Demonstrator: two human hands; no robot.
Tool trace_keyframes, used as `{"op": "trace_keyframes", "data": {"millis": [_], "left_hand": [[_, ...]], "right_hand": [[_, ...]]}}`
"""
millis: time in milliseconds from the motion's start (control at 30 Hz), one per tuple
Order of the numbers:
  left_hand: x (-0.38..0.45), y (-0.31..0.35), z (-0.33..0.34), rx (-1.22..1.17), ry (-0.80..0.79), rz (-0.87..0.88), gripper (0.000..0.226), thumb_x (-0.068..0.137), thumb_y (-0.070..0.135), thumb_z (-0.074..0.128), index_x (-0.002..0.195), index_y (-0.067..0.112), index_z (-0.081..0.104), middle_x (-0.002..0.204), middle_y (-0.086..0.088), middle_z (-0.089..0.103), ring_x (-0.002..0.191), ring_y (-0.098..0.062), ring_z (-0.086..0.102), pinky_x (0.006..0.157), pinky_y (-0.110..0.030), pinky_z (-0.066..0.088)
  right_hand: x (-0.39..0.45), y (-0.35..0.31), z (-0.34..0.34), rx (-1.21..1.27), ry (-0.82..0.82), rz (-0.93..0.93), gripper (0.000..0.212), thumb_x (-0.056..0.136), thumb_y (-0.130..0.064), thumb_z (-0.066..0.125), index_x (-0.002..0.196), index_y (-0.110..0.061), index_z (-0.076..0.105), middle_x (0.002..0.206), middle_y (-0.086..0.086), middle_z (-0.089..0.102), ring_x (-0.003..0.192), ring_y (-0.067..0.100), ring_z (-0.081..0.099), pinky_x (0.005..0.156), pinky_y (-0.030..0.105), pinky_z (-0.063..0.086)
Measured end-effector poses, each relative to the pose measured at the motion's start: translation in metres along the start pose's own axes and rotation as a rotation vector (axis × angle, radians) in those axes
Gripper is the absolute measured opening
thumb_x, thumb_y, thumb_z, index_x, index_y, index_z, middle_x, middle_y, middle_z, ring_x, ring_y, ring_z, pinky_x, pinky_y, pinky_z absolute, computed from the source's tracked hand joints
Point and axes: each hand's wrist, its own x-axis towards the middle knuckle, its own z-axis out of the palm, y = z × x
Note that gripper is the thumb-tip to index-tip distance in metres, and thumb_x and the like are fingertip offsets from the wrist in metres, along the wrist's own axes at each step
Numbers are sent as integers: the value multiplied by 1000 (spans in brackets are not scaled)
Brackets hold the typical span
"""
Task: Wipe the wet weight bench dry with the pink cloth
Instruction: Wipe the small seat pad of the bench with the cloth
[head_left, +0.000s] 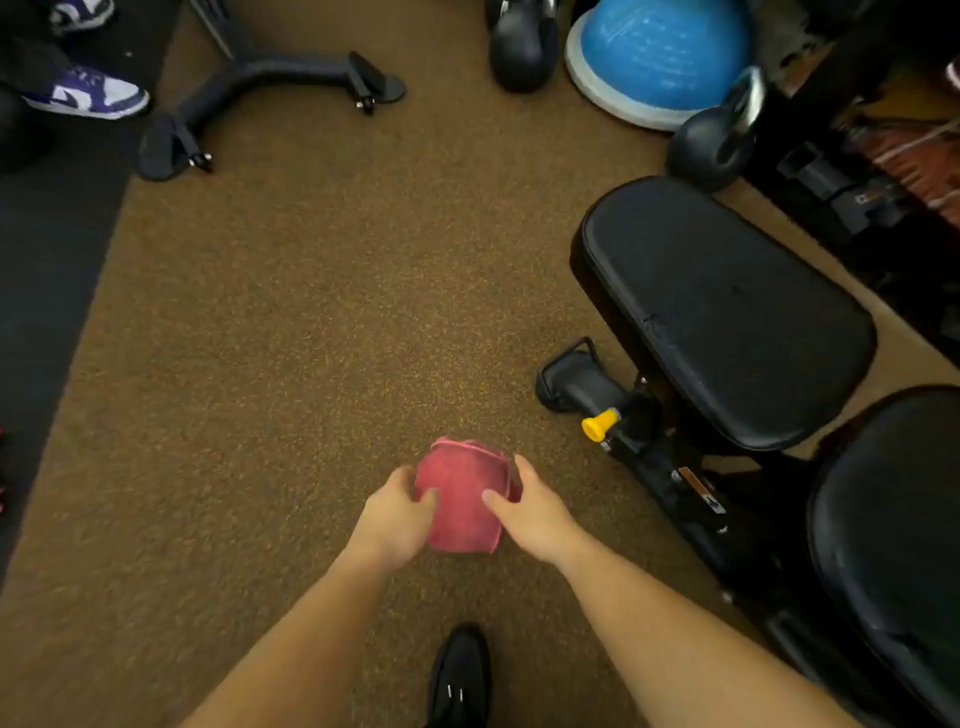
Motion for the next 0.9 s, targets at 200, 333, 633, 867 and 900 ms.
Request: {"op": "trace_keyframes", "data": {"millis": [200, 333, 633, 867, 900], "left_hand": [[24, -14, 18, -52, 54, -56, 48, 96, 20, 63, 139, 1, 53, 127, -13, 66, 113, -28, 64, 90, -29, 49], [13, -7, 17, -164, 74, -74, 40, 98, 15, 62, 135, 1, 56, 109, -5, 67, 93, -19, 63, 71, -24, 48], [-57, 58, 13, -496, -154, -11, 25, 100, 12, 56, 124, 16, 60, 108, -10, 73, 89, -25, 74, 62, -29, 57], [-123, 143, 13, -596, -265, 94, 32, 83, 13, 61, 108, 27, 76, 101, -15, 75, 85, -29, 69, 76, -40, 49], [-133, 155, 17, -603, -281, 110, 36, 87, 6, 56, 106, 28, 76, 101, -15, 75, 84, -29, 69, 76, -40, 48]], "right_hand": [[27, 23, 25, 6, 85, 30, 69, 91, -33, 69, 152, -25, 38, 142, 4, 55, 128, 22, 54, 110, 43, 46], [16, 24, 18, 93, 85, 62, 71, 93, -24, 71, 154, -21, 35, 140, 4, 58, 127, 21, 57, 105, 35, 47], [-42, 2, -24, 346, -62, 16, 59, 103, -36, 53, 157, -36, 28, 146, -4, 52, 129, 16, 53, 109, 44, 46], [-117, -7, -102, 610, -109, -87, 30, 104, -53, 43, 133, -49, 48, 114, -35, 53, 101, -13, 53, 89, 25, 47], [-128, -6, -113, 655, -111, -106, 30, 102, -54, 45, 131, -51, 49, 115, -35, 55, 100, -13, 56, 85, 22, 47]]}}
